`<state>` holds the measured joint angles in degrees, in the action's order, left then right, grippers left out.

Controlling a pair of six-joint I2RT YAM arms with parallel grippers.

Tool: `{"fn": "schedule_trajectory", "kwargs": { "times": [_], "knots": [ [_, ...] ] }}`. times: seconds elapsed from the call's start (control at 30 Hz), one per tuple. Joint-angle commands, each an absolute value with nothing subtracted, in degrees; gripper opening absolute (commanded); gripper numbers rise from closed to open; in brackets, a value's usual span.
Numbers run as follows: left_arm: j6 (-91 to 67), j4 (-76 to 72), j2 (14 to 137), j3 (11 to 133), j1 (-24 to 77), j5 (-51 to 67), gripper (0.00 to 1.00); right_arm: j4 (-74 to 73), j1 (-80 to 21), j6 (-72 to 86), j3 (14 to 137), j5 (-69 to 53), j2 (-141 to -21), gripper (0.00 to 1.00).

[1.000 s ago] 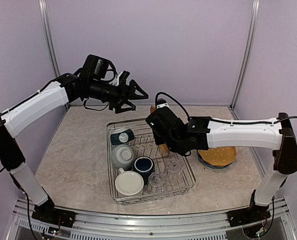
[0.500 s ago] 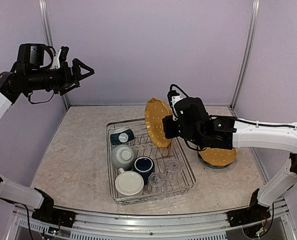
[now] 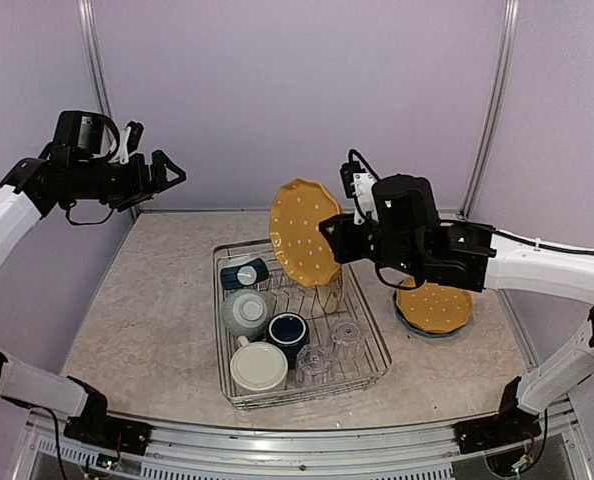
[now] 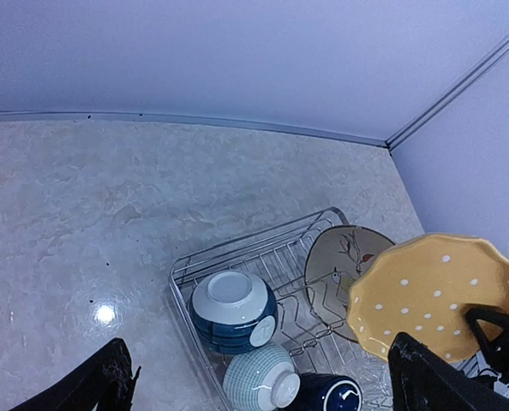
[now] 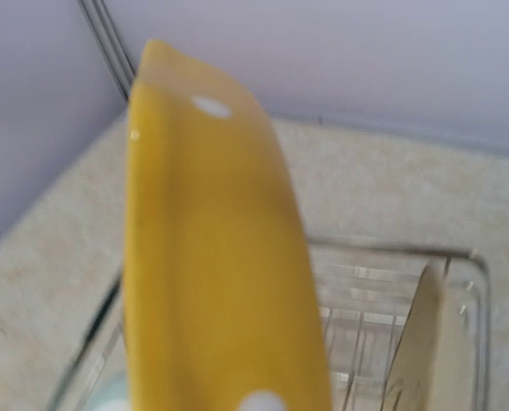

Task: Unload the mixed dishes from the dish rack
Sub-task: Place the plate with another plate.

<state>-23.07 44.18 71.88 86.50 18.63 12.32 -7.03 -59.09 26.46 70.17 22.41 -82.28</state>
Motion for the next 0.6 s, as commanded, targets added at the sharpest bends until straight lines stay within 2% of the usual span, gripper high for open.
{"fn": "schedule_trajectory", "kwargs": {
  "times": [0.0, 0.3, 0.47, 0.57],
  "knots": [
    [-21.3, 42.4, 72.8, 85.2, 17.3, 15.3, 0.99, 1.9, -56.8, 27.1, 70.9, 24.0, -72.3, 0.0],
    [-21.0, 41.7, 72.9, 83.8, 16.0, 17.5, 0.99, -6.7, -46.4, 30.2, 62.7, 32.5, -57.4, 0.0],
    [-21.2, 41.5, 73.4, 83.8, 15.7, 18.9, 0.99, -13.5, -36.1, 33.9, 56.8, 28.7, -50.8, 0.0],
    [-21.3, 41.6, 73.8, 83.6, 15.6, 19.1, 0.99, -15.9, -28.4, 36.4, 52.9, 21.3, -48.8, 0.0]
  ]
}}
